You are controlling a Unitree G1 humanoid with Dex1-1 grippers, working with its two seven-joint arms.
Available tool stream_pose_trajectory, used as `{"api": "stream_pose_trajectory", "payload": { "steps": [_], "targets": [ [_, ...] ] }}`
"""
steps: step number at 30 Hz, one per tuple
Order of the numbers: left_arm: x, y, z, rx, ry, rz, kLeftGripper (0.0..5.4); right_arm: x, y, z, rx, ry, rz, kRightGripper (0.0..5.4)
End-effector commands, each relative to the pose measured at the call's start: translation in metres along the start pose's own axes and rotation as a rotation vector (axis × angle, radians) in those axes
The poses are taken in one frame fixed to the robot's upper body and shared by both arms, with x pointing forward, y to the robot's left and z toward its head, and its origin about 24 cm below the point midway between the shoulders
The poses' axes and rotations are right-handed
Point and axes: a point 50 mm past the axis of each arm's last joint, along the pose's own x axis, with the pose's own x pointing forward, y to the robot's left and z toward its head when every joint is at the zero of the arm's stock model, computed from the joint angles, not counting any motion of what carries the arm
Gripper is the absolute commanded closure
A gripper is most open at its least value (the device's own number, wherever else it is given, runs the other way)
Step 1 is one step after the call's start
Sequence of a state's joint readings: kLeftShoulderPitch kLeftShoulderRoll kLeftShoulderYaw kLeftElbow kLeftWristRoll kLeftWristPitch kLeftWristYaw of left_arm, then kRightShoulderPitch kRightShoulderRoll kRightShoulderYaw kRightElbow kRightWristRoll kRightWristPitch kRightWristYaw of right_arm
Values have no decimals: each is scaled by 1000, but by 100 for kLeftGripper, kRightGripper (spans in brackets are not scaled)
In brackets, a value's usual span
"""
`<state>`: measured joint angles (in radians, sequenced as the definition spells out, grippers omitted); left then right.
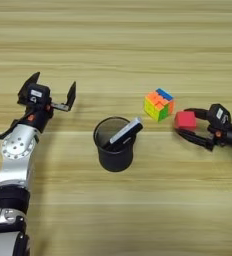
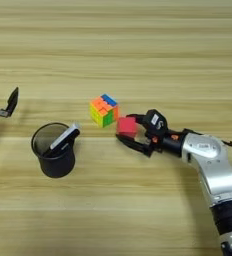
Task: Move the objects on the table
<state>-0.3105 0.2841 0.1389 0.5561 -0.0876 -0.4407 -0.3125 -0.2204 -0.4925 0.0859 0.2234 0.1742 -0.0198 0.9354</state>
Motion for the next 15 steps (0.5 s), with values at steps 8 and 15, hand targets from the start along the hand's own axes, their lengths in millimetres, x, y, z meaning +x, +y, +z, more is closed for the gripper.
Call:
{"api": "stream_pose_trajectory", "payload": {
  "steps": [8, 15],
  "targets": [
    [2, -2, 0, 5, -4, -6, 0, 3, -3, -18, 25, 52, -24, 230],
    [2, -1, 0, 7, -2, -6, 0, 3, -4, -18, 19, 50, -30, 152]
  ]
}}
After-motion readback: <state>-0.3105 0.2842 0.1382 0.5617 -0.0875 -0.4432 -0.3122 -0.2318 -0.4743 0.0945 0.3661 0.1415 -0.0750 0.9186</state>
